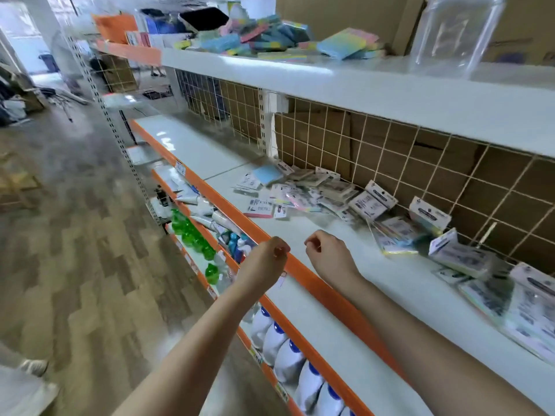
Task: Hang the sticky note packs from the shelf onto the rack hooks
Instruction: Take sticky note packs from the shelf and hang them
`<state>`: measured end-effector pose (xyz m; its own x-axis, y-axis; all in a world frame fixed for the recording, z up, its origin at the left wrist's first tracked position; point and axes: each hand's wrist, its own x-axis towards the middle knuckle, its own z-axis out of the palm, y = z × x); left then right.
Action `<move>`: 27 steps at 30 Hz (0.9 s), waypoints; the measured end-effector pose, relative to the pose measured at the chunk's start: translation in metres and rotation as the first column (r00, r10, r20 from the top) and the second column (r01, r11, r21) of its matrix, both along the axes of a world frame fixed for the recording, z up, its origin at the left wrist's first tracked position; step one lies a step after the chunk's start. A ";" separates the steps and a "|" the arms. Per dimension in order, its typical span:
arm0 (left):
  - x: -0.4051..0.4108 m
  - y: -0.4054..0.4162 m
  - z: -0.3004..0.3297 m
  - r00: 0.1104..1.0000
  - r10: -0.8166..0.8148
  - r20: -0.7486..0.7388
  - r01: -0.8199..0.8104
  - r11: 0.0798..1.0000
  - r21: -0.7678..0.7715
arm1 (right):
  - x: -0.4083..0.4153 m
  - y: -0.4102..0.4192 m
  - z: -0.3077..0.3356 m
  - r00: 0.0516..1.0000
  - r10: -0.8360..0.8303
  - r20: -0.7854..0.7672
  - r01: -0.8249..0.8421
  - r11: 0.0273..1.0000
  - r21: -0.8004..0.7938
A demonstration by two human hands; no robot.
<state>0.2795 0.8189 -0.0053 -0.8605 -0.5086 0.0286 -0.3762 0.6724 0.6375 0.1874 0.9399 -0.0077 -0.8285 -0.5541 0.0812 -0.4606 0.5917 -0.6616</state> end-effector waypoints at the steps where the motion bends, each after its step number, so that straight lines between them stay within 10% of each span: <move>1: -0.006 -0.008 -0.001 1.000 0.003 0.007 -0.003 1.000 -0.010 | -0.007 -0.008 -0.002 1.000 0.000 0.006 0.000 1.000 -0.005; 27: -0.161 -0.209 -0.029 0.981 -0.185 -0.061 0.176 0.976 -0.131 | -0.118 -0.191 -0.028 0.967 -0.179 -0.183 0.210 0.964 0.166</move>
